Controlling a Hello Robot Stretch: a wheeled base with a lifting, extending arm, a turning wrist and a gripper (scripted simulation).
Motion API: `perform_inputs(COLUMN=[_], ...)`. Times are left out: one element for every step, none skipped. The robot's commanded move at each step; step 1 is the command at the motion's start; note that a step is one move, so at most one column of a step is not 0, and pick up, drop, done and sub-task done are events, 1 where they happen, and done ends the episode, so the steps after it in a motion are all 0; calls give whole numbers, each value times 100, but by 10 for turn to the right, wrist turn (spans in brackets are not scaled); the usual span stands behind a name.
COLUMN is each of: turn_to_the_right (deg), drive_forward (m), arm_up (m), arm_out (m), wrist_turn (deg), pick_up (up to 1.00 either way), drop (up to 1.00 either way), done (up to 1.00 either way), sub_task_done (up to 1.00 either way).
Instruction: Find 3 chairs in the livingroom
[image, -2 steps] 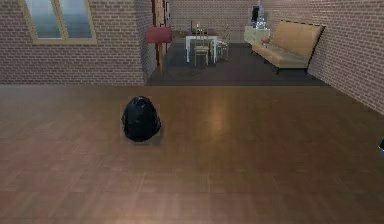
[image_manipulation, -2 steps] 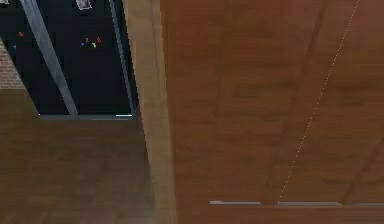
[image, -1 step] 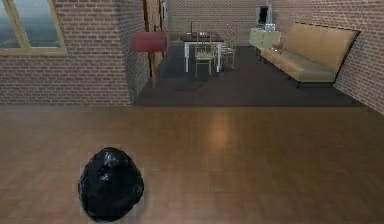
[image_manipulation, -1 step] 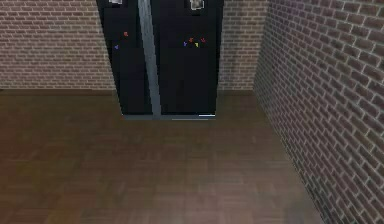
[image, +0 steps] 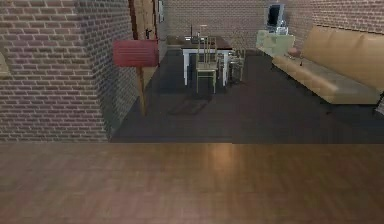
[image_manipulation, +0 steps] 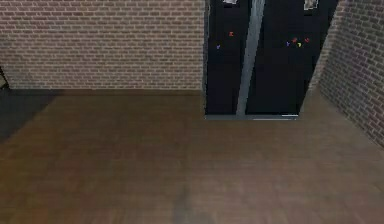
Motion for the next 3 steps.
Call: perform_inputs(turn_to_the_right=[0, 0, 30], drive_forward=[100, 100, 0], arm_up=[0, 0, 0], arm_out=[0, 0, 0], wrist_turn=[0, 0, 0], pick_up=[0, 0, 0], drop=[0, 0, 0], done=[0, 0, 0], sub_task_done=[0, 0, 0])
